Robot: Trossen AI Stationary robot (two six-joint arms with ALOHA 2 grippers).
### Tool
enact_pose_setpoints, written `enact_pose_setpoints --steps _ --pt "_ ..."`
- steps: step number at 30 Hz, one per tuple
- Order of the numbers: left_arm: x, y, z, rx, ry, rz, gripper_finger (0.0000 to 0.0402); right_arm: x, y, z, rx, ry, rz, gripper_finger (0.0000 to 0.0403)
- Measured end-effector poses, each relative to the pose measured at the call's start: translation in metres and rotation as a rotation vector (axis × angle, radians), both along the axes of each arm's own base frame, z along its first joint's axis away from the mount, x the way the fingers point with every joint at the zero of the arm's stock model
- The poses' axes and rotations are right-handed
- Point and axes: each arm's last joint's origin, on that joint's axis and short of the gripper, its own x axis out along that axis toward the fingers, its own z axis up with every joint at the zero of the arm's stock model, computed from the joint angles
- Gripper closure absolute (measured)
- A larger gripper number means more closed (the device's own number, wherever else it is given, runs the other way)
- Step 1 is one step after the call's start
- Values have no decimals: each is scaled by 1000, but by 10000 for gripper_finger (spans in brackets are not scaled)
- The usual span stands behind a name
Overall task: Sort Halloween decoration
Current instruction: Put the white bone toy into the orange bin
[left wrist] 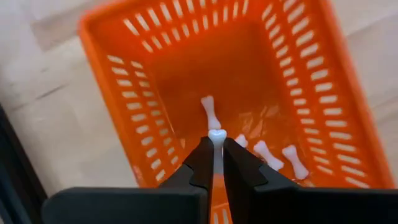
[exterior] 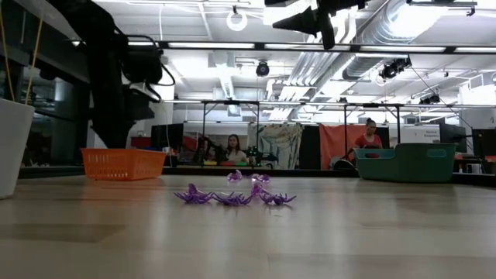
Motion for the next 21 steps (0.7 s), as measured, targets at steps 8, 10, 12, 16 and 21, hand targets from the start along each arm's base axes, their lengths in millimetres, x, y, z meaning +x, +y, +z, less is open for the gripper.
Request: enact_pose_setpoints --steps 8,10,12,16,21 --pt "4 1 -11 -53 32 -8 368 0 0 -3 39 20 -5 199" --pt "4 1 -11 -54 30 -8 363 0 0 -3 39 19 -5 199" --pt "4 1 -10 -54 30 -8 356 0 0 -3 39 20 -5 199" --pt "4 1 -11 -55 30 -8 340 0 0 -3 39 20 -5 199" --pt "8 2 -3 -77 -4 -31 321 0 0 -3 37 20 -5 199"
